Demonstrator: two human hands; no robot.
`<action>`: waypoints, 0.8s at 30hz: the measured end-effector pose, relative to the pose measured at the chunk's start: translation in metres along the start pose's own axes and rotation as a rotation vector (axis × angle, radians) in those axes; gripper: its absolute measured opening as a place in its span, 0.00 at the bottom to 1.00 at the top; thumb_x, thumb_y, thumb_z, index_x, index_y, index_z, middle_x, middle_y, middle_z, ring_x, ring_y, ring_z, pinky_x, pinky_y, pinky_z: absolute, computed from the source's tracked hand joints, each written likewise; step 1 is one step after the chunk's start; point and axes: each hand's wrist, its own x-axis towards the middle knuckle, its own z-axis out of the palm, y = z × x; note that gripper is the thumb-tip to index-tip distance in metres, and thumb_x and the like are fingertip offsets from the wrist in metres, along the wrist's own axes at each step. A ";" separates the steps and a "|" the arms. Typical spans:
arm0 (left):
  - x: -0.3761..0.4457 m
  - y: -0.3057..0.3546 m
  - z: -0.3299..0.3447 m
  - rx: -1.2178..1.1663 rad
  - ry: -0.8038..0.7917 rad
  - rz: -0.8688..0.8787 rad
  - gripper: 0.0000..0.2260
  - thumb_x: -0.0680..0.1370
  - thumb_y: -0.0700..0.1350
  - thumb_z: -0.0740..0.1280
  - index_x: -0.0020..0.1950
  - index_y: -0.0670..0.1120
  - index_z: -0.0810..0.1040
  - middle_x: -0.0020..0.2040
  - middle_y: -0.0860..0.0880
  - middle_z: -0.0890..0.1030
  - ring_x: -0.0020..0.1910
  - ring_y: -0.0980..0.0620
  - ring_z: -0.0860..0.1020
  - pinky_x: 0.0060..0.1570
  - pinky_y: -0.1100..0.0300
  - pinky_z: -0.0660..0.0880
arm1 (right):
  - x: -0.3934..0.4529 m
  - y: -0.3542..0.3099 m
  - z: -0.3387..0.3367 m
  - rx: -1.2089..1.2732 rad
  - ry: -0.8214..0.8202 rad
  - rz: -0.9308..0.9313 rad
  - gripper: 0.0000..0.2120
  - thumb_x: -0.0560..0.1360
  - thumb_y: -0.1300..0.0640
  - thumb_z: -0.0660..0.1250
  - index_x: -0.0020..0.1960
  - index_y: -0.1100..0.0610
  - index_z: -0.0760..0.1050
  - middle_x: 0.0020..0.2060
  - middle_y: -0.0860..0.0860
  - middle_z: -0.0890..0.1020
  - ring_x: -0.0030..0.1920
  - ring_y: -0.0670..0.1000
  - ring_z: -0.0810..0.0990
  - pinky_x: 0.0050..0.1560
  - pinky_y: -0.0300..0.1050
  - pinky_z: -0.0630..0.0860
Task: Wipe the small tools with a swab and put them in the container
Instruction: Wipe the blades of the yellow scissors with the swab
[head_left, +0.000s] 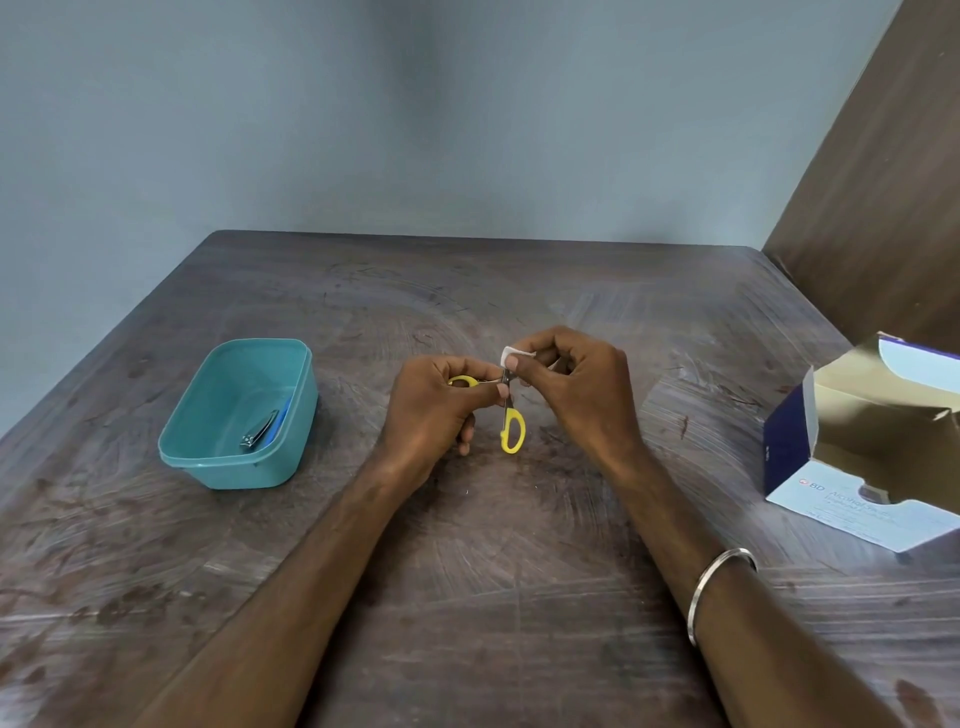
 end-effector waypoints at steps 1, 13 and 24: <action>0.000 0.000 -0.001 -0.002 -0.003 -0.005 0.01 0.74 0.37 0.74 0.42 0.42 0.85 0.34 0.42 0.84 0.18 0.53 0.69 0.18 0.64 0.67 | 0.000 0.000 0.000 -0.004 -0.017 -0.002 0.03 0.72 0.54 0.77 0.45 0.51 0.85 0.34 0.46 0.84 0.32 0.43 0.79 0.34 0.44 0.77; 0.001 -0.001 -0.001 0.017 -0.034 -0.043 0.04 0.74 0.38 0.75 0.47 0.40 0.84 0.28 0.50 0.82 0.18 0.53 0.68 0.18 0.63 0.67 | -0.002 -0.002 0.002 0.014 0.069 0.011 0.04 0.74 0.51 0.75 0.45 0.46 0.80 0.31 0.46 0.83 0.32 0.42 0.83 0.35 0.43 0.80; 0.002 -0.002 -0.001 -0.151 0.011 -0.096 0.05 0.76 0.39 0.73 0.49 0.39 0.84 0.41 0.41 0.86 0.21 0.52 0.71 0.22 0.60 0.73 | -0.001 0.001 0.004 -0.071 0.117 -0.214 0.03 0.72 0.56 0.77 0.45 0.54 0.85 0.44 0.47 0.82 0.39 0.46 0.78 0.36 0.38 0.75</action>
